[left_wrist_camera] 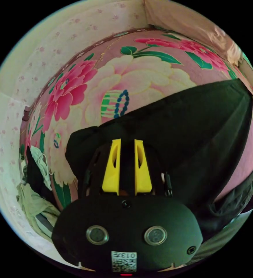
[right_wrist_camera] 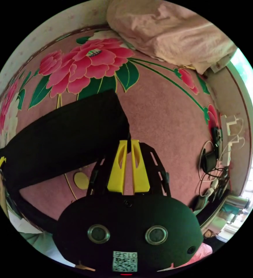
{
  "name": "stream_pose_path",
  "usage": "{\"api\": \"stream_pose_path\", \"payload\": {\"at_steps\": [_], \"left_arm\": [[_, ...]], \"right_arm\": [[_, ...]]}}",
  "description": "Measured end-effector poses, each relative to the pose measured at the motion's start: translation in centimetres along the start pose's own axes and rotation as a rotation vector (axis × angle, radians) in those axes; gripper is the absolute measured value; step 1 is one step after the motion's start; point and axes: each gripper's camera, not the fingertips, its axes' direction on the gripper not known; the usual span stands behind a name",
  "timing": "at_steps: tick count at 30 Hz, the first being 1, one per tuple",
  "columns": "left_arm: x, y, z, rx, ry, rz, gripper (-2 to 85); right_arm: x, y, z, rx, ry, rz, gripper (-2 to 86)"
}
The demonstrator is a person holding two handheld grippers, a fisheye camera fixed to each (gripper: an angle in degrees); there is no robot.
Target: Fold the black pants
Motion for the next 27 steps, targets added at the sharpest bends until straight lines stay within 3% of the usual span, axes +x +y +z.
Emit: {"api": "stream_pose_path", "payload": {"at_steps": [7,10,12,17,21,27], "left_arm": [[-1.7,1.2,-0.1,-0.013,0.049,0.01,7.2],[-5.5,5.7,-4.5,0.075,-0.087,-0.064,7.8],[-10.4,11.7,-6.5,0.051,-0.116,-0.194,9.6],[-18.3,27.9,-8.1,-0.082,-0.088,-0.569,13.9],[-19.6,37.5,-7.0,-0.122,0.074,-0.758,15.7],[-20.2,38.3,-3.2,-0.051,0.357,-0.83,16.9]], "right_arm": [[5.5,5.2,-0.2,-0.103,-0.019,0.031,5.7],[7.6,9.6,-5.8,0.061,-0.023,0.124,6.9],[7.7,15.2,-10.3,0.167,-0.031,0.112,7.3],[6.5,30.1,-13.7,0.187,-0.059,0.157,6.7],[7.7,44.0,-13.1,0.15,-0.17,0.412,8.6],[7.4,56.2,-11.7,0.003,-0.2,0.55,8.7]]}}
